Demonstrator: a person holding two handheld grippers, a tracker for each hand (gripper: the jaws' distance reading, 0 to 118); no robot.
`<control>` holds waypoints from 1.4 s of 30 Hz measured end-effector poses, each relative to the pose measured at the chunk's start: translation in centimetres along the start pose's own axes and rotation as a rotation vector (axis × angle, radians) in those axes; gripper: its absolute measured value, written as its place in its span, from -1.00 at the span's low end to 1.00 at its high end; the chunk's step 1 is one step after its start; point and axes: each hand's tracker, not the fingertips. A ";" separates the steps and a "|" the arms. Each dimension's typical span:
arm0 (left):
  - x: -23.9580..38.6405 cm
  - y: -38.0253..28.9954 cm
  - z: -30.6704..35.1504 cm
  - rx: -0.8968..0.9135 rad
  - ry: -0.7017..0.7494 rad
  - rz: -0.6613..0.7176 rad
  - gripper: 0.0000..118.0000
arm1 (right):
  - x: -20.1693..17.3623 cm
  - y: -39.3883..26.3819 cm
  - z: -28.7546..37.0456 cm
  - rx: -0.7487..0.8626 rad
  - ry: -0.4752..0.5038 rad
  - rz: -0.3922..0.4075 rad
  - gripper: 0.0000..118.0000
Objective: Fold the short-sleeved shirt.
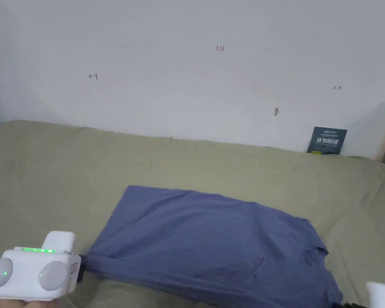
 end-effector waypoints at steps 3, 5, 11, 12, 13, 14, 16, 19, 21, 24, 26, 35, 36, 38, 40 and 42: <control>0.3 -3.1 3.1 -0.001 -0.004 0.010 -0.89 | 0.2 -1.9 1.6 -0.004 0.012 -0.037 -0.96; -0.1 -5.0 4.3 -0.001 -0.012 0.021 -0.89 | 0.5 -3.2 2.5 -0.003 0.014 -0.042 -0.96; -1.4 -8.1 7.0 0.004 -0.039 0.040 -0.89 | 1.6 -6.2 5.6 -0.009 0.028 -0.090 -0.96; -1.5 -8.7 7.5 0.003 -0.053 0.040 -0.89 | 1.7 -6.8 5.9 -0.013 0.029 -0.086 -0.96; -1.5 -9.2 7.9 0.000 -0.053 0.034 -0.89 | 1.7 -7.3 6.0 -0.017 0.027 -0.079 -0.96; -2.0 -9.7 7.7 0.000 -0.056 0.027 -0.89 | 1.7 -7.7 6.1 -0.026 0.028 -0.072 -0.96; -2.1 -10.6 8.3 -0.005 -0.055 0.004 -0.89 | 1.7 -8.5 6.1 -0.050 0.028 -0.079 -0.96; -2.1 -11.8 9.5 -0.018 -0.064 0.015 -0.89 | 1.7 -9.6 6.1 -0.071 0.027 -0.078 -0.96; -2.1 -12.3 9.6 -0.021 -0.063 0.013 -0.89 | 1.7 -10.0 6.1 -0.078 0.024 -0.079 -0.96; -1.8 -12.3 9.3 -0.025 -0.059 0.000 -0.89 | 1.5 -10.4 5.6 -0.094 0.013 -0.082 -0.96; -2.1 -12.4 8.7 -0.032 -0.066 0.020 -0.89 | 1.5 -10.5 5.1 -0.110 0.008 -0.096 -0.96; -3.7 -12.4 10.9 -0.005 -0.134 0.102 0.96 | 1.1 -10.3 5.5 -0.131 -0.066 -0.095 0.97; -4.0 -12.4 11.2 0.007 -0.163 0.112 0.96 | 0.8 -10.3 5.6 -0.127 -0.066 -0.092 0.98; -3.5 -12.2 11.7 -0.002 -0.170 0.097 0.94 | 0.3 -10.3 5.8 -0.128 -0.039 -0.091 0.96; -3.3 -12.4 12.0 0.002 -0.171 0.073 0.82 | 0.0 -10.5 6.0 -0.107 -0.030 -0.089 0.59; -3.1 -13.2 11.9 0.008 -0.168 0.062 -0.27 | -0.4 -10.9 6.1 -0.069 -0.042 -0.067 -0.87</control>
